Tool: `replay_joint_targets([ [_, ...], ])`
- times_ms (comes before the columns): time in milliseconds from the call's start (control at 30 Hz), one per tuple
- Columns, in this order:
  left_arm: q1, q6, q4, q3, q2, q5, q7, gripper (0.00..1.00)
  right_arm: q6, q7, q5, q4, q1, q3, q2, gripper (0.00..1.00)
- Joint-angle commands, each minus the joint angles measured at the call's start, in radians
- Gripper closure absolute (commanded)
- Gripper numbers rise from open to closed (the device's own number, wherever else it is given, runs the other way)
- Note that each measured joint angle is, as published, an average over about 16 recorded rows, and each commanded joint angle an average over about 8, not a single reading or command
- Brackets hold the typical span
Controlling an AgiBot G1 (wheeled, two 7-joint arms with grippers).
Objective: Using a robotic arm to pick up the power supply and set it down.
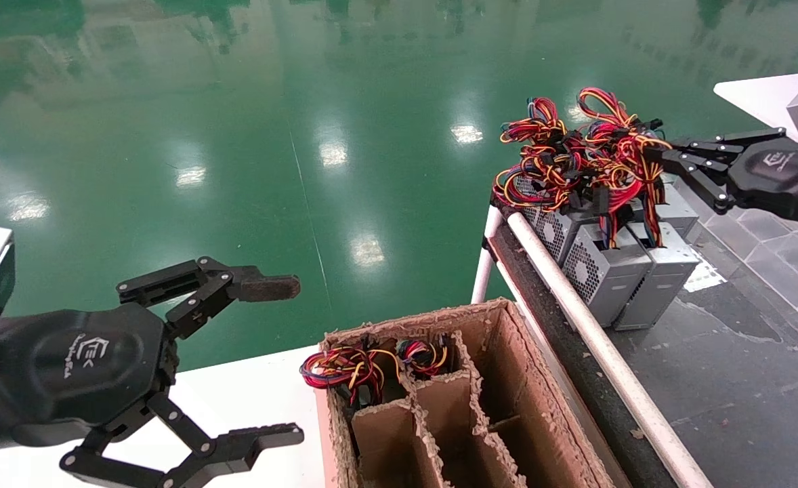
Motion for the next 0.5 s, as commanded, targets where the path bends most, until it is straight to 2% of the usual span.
replay_joint_targets([
  [33, 0.000, 0.000, 0.000, 0.000, 0.000, 0.000, 0.000, 0.00, -0.015, -0.002, 0.001, -0.007, -0.001, 0.000, 0.000, 0.00],
  [233, 0.000, 0.000, 0.000, 0.000, 0.000, 0.000, 0.000, 0.00, -0.058, -0.005, -0.007, -0.018, 0.008, -0.005, 0.005, 0.00],
  [500, 0.000, 0.000, 0.000, 0.001, 0.000, 0.000, 0.000, 0.00, -0.052, -0.007, -0.013, -0.045, 0.019, -0.010, 0.011, 0.00],
])
